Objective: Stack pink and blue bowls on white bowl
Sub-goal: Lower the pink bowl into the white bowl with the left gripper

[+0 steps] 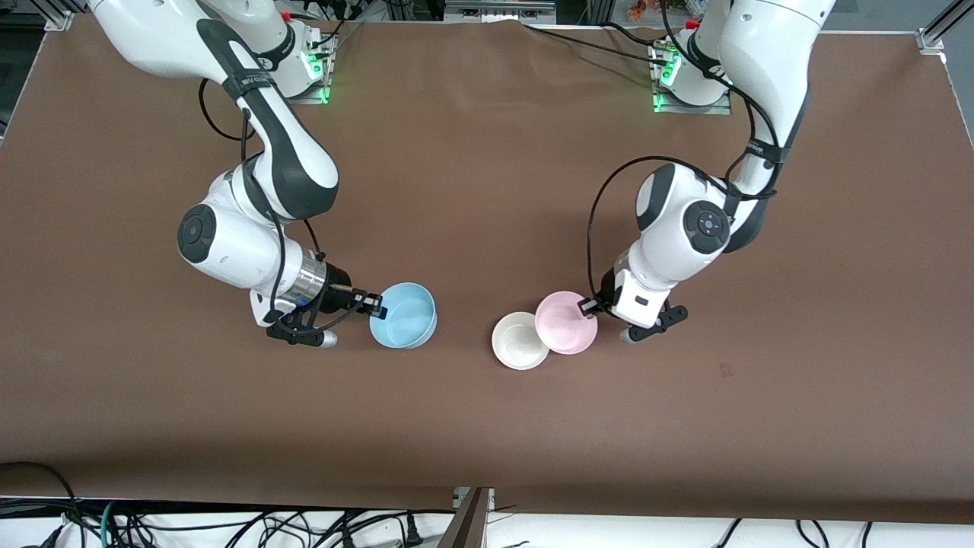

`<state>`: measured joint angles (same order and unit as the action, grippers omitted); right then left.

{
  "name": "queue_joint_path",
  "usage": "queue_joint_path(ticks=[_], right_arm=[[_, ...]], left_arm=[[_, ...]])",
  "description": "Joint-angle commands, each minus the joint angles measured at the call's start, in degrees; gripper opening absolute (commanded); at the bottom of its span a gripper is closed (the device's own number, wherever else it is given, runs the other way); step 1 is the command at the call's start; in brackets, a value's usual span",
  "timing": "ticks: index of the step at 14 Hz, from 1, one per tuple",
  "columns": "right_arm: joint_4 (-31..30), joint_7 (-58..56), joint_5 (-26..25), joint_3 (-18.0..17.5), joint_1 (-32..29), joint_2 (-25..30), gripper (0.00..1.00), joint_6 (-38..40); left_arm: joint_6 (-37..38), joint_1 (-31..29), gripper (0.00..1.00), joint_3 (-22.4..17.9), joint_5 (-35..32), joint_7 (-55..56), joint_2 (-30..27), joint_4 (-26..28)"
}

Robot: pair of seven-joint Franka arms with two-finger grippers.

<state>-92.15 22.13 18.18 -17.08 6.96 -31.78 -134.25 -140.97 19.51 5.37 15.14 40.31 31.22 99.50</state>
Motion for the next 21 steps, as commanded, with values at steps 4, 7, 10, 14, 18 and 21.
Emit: queue_joint_path(ticks=[4,7,10,14,18,21], right_arm=[[1.7,-0.2,0.9,-0.2,0.0,-1.0,0.0,1.0],[1.7,-0.2,0.9,-0.2,0.0,-1.2,0.0,0.9],[1.7,0.0,0.9,-0.2,0.2,-1.2,0.0,0.9],[1.7,-0.1,0.9,-0.2,0.2,-1.2,0.0,0.8],[1.7,-0.2,0.9,-0.2,0.2,-1.3,0.0,0.7],[1.7,-0.2,0.8,-0.2,0.2,-1.5,0.0,0.7]], left_arm=[[-6.2,3.8,0.0,-0.8,-1.4,6.5,1.2,1.0],[-7.4,4.9,0.0,-1.1,-1.4,8.7,2.1,0.4],[-7.5,6.5,0.0,-1.3,-1.4,11.2,2.3,0.1],[-7.5,6.9,0.0,-1.3,-7.2,17.6,5.0,-3.6],[-7.4,6.9,0.0,-1.3,-9.8,20.9,7.2,-6.2],[-7.4,7.6,0.0,-1.3,-9.6,21.1,7.4,-6.2]])
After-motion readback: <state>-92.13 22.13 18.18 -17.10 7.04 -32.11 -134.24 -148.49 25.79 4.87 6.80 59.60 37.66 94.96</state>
